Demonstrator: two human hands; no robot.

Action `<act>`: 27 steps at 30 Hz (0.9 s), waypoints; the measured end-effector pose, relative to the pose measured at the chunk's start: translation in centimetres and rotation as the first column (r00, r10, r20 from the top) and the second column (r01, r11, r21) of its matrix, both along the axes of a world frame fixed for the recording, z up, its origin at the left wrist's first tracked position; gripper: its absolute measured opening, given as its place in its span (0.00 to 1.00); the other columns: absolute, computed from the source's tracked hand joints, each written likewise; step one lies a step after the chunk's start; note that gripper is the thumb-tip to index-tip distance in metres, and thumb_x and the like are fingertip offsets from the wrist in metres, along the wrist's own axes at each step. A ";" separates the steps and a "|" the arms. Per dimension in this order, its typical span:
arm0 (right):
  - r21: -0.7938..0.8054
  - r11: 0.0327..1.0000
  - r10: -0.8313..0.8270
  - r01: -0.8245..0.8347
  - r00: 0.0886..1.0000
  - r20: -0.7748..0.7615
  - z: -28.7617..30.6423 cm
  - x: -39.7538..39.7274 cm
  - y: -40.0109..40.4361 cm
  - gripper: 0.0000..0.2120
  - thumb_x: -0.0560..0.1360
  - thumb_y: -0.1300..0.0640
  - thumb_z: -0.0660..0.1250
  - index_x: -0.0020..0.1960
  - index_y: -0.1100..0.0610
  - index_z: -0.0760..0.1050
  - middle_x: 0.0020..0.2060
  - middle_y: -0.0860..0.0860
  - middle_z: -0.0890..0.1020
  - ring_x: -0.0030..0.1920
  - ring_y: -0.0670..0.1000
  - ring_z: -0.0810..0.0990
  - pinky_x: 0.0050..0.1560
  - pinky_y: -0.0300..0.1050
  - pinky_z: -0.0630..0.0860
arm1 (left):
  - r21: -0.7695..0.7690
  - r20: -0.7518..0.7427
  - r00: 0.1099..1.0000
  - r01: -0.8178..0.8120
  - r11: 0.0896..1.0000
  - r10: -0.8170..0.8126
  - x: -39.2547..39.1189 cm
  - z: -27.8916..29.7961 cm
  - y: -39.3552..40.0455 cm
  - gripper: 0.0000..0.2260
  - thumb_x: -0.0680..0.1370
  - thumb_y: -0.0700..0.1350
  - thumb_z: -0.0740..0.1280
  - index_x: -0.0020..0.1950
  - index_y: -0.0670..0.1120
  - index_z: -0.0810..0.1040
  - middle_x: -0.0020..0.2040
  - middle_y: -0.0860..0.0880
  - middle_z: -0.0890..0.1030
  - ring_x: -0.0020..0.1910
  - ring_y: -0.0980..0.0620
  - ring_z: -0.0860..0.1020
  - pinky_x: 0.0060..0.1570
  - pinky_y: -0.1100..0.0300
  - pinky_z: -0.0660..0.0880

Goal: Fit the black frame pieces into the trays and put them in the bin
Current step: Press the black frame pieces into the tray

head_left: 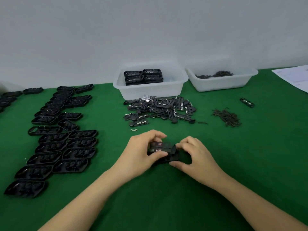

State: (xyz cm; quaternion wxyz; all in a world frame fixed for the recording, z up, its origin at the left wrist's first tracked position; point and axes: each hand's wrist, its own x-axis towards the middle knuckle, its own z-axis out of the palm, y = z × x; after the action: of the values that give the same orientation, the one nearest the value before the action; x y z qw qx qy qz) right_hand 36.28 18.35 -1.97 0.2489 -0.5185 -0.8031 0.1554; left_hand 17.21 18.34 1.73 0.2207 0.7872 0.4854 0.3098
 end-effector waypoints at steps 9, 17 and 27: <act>-0.016 1.000 0.003 -0.003 0.999 -0.034 0.1 -0.1 0.0 0.22 0.67 0.40 0.70 0.56 0.49 0.75 0.45 0.42 0.69 0.49 0.42 0.65 0.48 0.36 0.59 | -0.020 -0.441 0.874 0.217 0.976 -0.203 0.8 2.4 1.5 0.11 0.73 0.45 0.71 0.55 0.48 0.81 0.50 0.50 0.80 0.50 0.53 0.76 0.54 0.61 0.70; -0.025 1.000 -0.002 0.001 0.999 -0.038 0.6 -0.2 -0.2 0.24 0.66 0.41 0.70 0.57 0.53 0.76 0.45 0.44 0.70 0.49 0.44 0.66 0.52 0.39 0.63 | -0.084 -0.630 0.748 0.202 0.976 -0.209 2.2 3.8 2.7 0.14 0.71 0.50 0.72 0.56 0.54 0.80 0.51 0.53 0.82 0.53 0.52 0.77 0.52 0.56 0.73; -0.042 0.999 -0.021 0.020 0.999 -0.038 0.7 -0.4 -0.3 0.22 0.66 0.41 0.70 0.55 0.51 0.76 0.45 0.44 0.70 0.47 0.43 0.66 0.48 0.37 0.60 | -0.003 -0.539 0.836 0.124 0.992 -0.106 1.6 2.8 2.6 0.15 0.66 0.55 0.75 0.52 0.57 0.82 0.45 0.56 0.84 0.46 0.56 0.79 0.43 0.64 0.72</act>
State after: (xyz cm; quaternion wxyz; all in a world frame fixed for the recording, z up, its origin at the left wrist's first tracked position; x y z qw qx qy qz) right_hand 35.91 18.10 -1.23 0.2551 -0.5288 -0.7893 0.1797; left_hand 18.80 20.95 4.52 0.0815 0.8736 0.4746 0.0706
